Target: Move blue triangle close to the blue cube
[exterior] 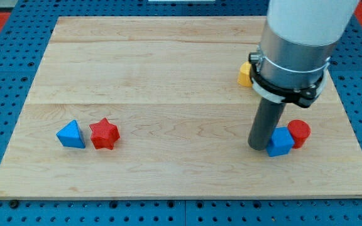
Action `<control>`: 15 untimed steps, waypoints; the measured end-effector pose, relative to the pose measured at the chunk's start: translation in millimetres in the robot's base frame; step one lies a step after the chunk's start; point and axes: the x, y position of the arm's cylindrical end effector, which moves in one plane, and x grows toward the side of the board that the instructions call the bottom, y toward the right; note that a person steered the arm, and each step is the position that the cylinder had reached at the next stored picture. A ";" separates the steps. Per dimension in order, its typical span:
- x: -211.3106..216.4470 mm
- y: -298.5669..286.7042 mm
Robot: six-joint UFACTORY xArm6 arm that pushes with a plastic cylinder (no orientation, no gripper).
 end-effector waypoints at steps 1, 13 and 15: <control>20.7 -5.2; -25.0 -145.6; -23.3 -55.0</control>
